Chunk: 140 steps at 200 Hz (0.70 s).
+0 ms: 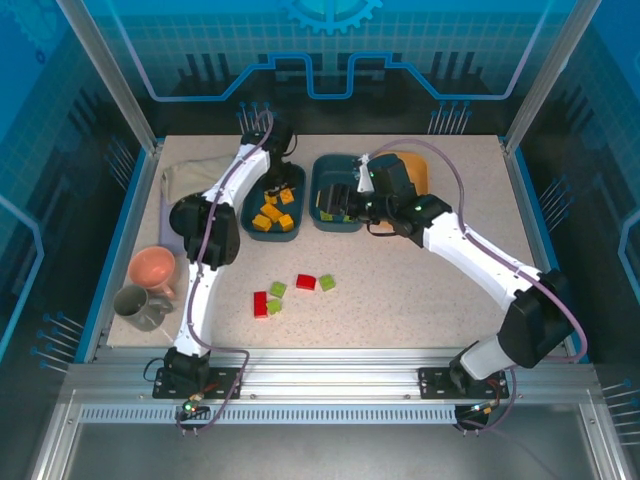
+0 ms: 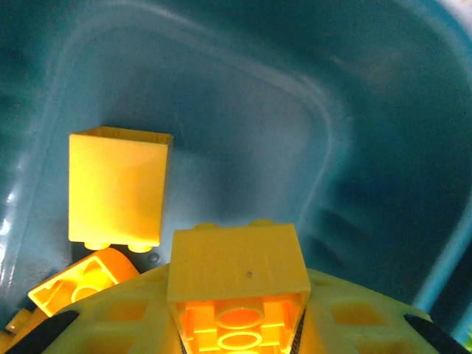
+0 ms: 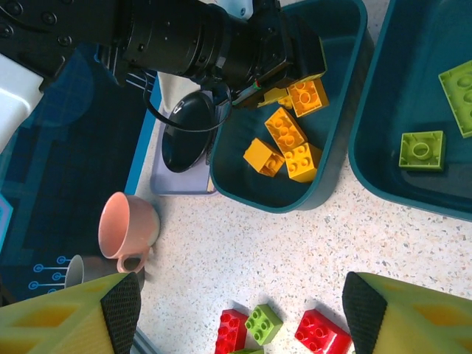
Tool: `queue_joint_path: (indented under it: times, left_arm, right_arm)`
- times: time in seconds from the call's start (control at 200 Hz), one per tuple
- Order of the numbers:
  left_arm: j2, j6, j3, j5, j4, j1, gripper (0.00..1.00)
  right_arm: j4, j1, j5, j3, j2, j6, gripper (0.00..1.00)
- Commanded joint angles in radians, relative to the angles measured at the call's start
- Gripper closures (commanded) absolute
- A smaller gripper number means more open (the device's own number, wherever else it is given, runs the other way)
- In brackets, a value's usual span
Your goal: Sort the legos into containers by color
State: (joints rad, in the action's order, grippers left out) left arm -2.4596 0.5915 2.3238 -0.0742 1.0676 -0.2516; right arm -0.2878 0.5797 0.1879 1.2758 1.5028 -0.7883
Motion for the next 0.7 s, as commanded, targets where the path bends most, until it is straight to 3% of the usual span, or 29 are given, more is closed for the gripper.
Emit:
queue_joint_path:
  times: [0.0, 0.125, 0.335, 0.52, 0.695]
  left_arm:
    - [-0.019, -0.025, 0.038, 0.022, 0.024, 0.005, 0.68]
    - [-0.035, -0.027, 0.034, 0.031, 0.023, 0.005, 0.65]
    - [-0.017, -0.02, 0.043, 0.033, 0.048, 0.002, 0.48]
    - [0.104, 0.014, 0.046, 0.031, 0.05, -0.001, 0.37]
    - [0.293, 0.074, -0.01, 0.029, 0.068, -0.006, 0.33]
  right_arm:
    - [0.052, -0.022, -0.008, 0.016, 0.03, -0.038, 0.24]
    - [0.083, -0.037, -0.003, 0.015, 0.063, -0.061, 0.24]
    - [0.018, -0.036, -0.01, 0.061, 0.088, -0.015, 0.24]
    - [-0.079, -0.003, -0.064, 0.064, 0.053, 0.107, 0.25]
    - [-0.152, 0.074, -0.127, 0.034, 0.009, 0.224, 0.25]
